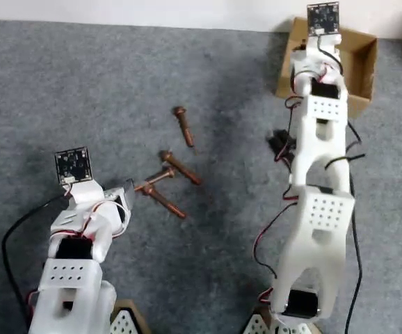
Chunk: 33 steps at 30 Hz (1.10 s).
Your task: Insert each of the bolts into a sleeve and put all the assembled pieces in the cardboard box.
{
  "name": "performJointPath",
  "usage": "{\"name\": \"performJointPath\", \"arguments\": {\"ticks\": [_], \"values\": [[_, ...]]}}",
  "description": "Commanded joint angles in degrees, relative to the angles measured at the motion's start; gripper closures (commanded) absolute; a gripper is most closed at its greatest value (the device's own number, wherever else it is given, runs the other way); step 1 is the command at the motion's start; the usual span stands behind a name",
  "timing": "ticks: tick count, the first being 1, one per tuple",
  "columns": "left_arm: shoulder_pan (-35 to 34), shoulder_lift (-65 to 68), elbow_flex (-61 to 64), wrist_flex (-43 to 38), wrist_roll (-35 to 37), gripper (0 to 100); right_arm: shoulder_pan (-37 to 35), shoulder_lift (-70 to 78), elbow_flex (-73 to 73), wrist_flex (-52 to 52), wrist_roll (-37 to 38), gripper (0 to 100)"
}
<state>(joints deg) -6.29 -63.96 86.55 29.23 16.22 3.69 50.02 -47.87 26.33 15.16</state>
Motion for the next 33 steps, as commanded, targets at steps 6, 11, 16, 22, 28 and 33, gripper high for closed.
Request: {"name": "performJointPath", "arguments": {"ticks": [6,11,16,22,28,33], "values": [[1.0,0.0,-0.2,-1.5,-1.1,79,0.0,11.6,-19.5,-1.3,-0.7,99.4],[1.3,0.0,-0.2,-1.5,-1.1,79,-0.1,18.0,-20.4,-1.4,-0.7,99.4],[2.4,0.0,-0.1,-1.5,-1.1,79,0.3,22.5,-20.4,-0.6,-0.9,99.4],[2.5,0.0,-0.1,-1.5,-1.1,79,-0.1,18.8,-23.3,18.5,-5.5,99.4],[2.5,0.0,-0.1,-1.4,-1.1,79,-2.8,8.8,-30.5,38.3,-10.3,99.4],[2.5,0.0,-0.1,-1.3,-1.1,79,-5.0,1.5,-31.0,47.1,-12.6,99.4]]}}
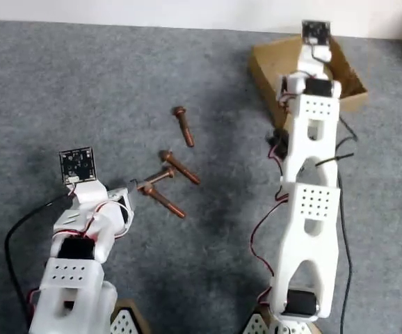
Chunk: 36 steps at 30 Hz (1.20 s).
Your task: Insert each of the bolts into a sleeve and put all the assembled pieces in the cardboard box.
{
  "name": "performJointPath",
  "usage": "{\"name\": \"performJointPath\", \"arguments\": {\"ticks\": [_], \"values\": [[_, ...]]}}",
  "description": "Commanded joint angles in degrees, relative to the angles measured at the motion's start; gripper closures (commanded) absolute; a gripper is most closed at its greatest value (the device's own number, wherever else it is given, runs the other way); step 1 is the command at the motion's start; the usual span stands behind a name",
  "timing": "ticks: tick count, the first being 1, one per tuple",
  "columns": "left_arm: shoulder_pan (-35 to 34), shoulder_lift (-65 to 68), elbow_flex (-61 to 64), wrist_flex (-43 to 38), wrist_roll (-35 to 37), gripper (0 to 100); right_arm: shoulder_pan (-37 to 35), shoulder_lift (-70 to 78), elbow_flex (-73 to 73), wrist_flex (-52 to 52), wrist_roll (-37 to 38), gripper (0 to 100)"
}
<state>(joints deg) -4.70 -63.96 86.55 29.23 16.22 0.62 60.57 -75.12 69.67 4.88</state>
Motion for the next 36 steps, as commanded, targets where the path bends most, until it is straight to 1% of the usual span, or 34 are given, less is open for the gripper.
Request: {"name": "performJointPath", "arguments": {"ticks": [1,7,11,20,22,24,25,30,36], "values": [[0.9,0.0,-0.1,-1.3,-1.1,79,-2.0,-9.8,-3.7,4.4,-2.9,99.4],[0.9,0.0,0.7,-1.4,-1.2,79,-1.4,-11.1,-1.0,4.7,-2.9,99.4],[0.9,0.0,0.7,-1.5,-1.2,79,0.2,-7.9,2.7,3.3,-2.8,99.4],[0.9,0.0,0.7,-1.5,-1.2,79,2.2,-1.1,2.9,-1.3,-2.9,99.0],[0.9,0.0,0.7,-1.5,-1.2,79,2.2,-0.7,2.9,-1.3,-3.3,94.7],[0.9,0.0,0.7,-1.5,-1.2,79,2.0,-0.8,2.9,-0.7,-3.3,89.2],[0.9,0.0,0.7,-1.5,-1.2,79,2.0,-1.2,2.9,-0.2,-3.3,88.5],[0.9,0.0,0.7,-1.5,-1.2,79,1.4,-3.6,2.9,3.7,-2.9,88.9],[0.9,0.0,0.7,-1.5,-1.2,79,1.1,-10.7,2.9,12.1,-2.8,88.9]]}}
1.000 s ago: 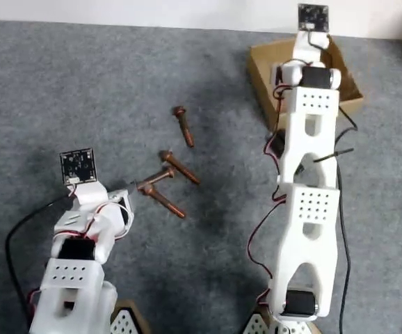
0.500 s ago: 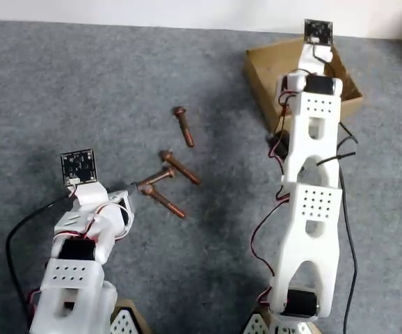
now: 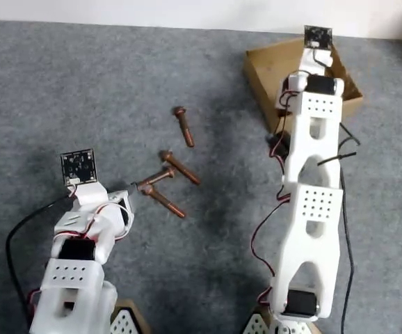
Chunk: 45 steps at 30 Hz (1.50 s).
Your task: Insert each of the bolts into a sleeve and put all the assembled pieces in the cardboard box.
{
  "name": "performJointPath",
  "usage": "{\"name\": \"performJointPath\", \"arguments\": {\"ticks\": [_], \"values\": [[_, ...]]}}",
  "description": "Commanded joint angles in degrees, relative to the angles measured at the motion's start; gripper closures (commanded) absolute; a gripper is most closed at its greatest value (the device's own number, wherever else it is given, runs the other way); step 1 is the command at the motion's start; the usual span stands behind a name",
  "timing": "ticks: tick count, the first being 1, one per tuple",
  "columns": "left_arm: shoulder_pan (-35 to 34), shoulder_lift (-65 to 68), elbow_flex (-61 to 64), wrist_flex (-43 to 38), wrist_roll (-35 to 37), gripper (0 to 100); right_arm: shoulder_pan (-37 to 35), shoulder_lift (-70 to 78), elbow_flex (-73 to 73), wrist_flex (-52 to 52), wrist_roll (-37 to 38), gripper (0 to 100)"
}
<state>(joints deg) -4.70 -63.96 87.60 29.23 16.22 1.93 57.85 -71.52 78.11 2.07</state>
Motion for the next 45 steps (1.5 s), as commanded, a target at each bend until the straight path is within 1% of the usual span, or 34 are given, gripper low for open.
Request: {"name": "performJointPath", "arguments": {"ticks": [1,3,4,7,8,11,14,19,23,27,33,36,40,42,45], "values": [[0.9,0.0,-0.3,-1.5,-1.3,79,-0.3,-9.7,-0.7,5.7,0.0,88.9],[0.9,0.0,-0.2,-1.5,-2.2,79,-0.4,-13.3,-0.7,10.7,0.4,88.9],[0.9,0.0,-0.2,-1.5,-3.0,79,-0.7,-15.1,-0.7,13.7,1.8,88.9],[0.9,0.0,-0.2,-1.5,-3.4,79,-1.7,-18.9,-0.6,22.2,8.2,88.9],[0.9,0.0,-0.2,-1.5,-3.4,79,-2.0,-20.0,-0.3,23.1,9.9,88.9],[0.8,-0.1,-0.1,-1.5,-3.4,79,-1.1,-21.8,0.4,22.9,14.1,88.9],[0.7,-0.2,-0.1,-1.5,-3.5,79,-0.6,-22.5,6.2,22.9,18.6,88.9],[0.7,-0.1,-0.1,-1.5,-3.5,79,-1.9,-22.5,16.7,22.9,25.2,88.9],[0.7,-0.1,-0.2,-1.5,-3.5,79,-2.4,-22.1,21.6,22.7,26.7,88.9],[0.7,-0.1,-0.2,-1.5,-3.5,79,-3.9,-22.0,22.1,22.7,30.7,88.9],[0.7,-0.1,-0.2,-1.5,-3.5,79,-4.7,-21.4,22.4,19.5,31.3,88.9],[0.7,0.0,-0.2,-1.5,-3.5,79,-4.9,-18.3,22.2,19.5,33.6,88.9],[0.7,0.0,-0.2,-1.5,-3.5,79,-4.3,-13.1,21.8,19.1,33.9,88.9],[0.7,0.0,-0.2,-1.5,-3.5,79,-3.7,-10.5,21.6,18.9,35.5,88.9],[0.7,0.0,-0.2,-1.5,-3.5,79,-3.6,-8.0,21.6,16.4,36.8,88.9]]}}
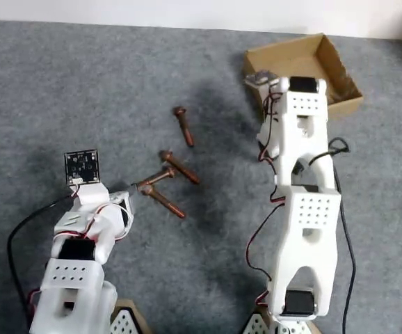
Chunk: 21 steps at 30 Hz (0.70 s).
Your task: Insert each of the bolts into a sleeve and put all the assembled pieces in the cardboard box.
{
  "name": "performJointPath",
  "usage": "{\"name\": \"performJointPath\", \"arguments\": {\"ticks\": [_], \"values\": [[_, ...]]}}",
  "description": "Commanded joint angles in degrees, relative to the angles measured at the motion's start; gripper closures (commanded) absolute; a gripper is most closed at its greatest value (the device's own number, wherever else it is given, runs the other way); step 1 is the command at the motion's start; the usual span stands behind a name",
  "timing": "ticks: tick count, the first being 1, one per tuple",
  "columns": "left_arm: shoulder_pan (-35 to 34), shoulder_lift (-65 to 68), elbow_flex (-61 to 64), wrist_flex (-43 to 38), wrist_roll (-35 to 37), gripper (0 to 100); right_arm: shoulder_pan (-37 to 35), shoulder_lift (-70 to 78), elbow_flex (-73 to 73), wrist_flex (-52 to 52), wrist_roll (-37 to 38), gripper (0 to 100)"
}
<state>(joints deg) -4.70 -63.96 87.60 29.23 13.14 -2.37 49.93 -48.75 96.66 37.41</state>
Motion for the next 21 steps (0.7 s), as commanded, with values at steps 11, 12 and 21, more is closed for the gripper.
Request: {"name": "performJointPath", "arguments": {"ticks": [11,12,21], "values": [[0.9,0.0,-0.1,-1.5,-0.5,79,1.1,0.7,-6.6,-1.6,1.8,88.9],[0.9,0.0,-0.1,-1.5,-0.5,79,0.9,0.3,-8.4,0.2,1.8,88.9],[0.9,0.0,-0.1,-1.5,-0.5,79,0.4,0.7,-21.3,4.2,1.9,88.9]]}}
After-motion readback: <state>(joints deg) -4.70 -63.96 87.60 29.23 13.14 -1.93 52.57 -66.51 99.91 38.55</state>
